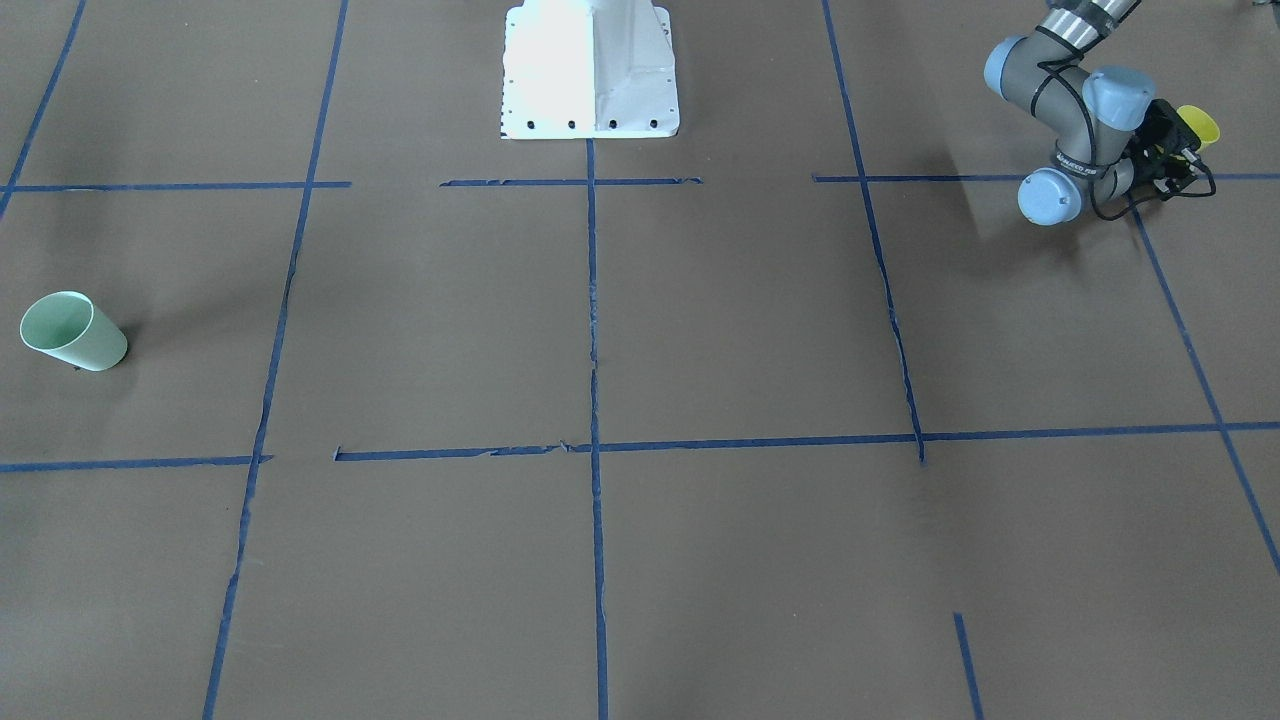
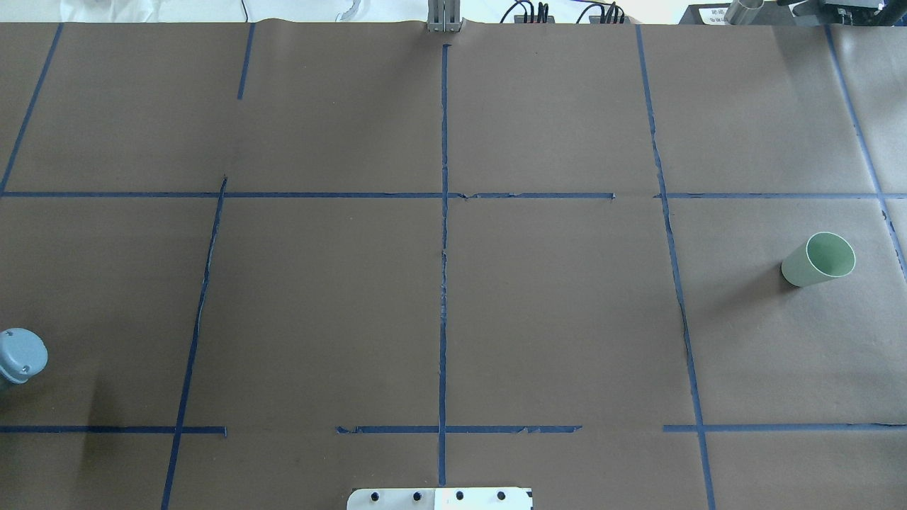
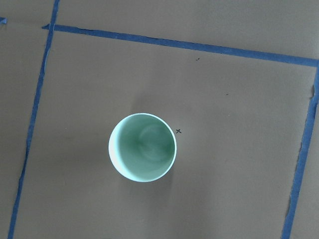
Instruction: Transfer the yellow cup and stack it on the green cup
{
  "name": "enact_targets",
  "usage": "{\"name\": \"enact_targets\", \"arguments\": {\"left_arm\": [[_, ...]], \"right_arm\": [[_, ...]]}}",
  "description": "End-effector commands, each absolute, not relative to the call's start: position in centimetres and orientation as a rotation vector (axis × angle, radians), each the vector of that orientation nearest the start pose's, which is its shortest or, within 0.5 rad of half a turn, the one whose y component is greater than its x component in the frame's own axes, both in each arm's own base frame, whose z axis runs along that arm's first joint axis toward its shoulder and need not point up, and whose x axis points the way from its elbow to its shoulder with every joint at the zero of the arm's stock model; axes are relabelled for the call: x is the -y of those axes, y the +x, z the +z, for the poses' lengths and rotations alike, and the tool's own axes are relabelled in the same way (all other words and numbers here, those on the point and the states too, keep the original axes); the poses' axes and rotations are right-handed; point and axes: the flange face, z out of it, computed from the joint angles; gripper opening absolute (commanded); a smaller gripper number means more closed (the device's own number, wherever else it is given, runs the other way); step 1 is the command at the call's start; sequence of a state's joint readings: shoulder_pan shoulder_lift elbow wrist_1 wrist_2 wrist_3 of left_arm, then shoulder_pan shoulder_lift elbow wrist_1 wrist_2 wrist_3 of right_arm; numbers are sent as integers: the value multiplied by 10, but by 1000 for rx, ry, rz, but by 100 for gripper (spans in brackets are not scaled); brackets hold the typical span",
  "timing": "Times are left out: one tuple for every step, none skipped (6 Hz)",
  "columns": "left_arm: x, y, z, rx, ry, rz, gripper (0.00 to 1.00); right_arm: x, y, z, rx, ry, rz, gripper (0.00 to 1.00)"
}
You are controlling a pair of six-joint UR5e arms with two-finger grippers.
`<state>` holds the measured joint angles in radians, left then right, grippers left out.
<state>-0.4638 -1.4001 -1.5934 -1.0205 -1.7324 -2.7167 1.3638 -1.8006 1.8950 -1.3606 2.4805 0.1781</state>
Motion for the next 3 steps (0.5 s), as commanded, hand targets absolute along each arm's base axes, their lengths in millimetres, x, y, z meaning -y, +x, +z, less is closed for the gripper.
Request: {"name": "enact_targets", "arguments": {"left_arm": [[254,225,761,771,186,-1528,6],[266,223,759,735,249,-1449,6],[280,219,758,685,385,-1394,6]], "right_arm": [[412,-31,562,943,115,-165,100],[412,-30,558,941,125,-170,100],[412,-31,552,942,141,-184,100]]}}
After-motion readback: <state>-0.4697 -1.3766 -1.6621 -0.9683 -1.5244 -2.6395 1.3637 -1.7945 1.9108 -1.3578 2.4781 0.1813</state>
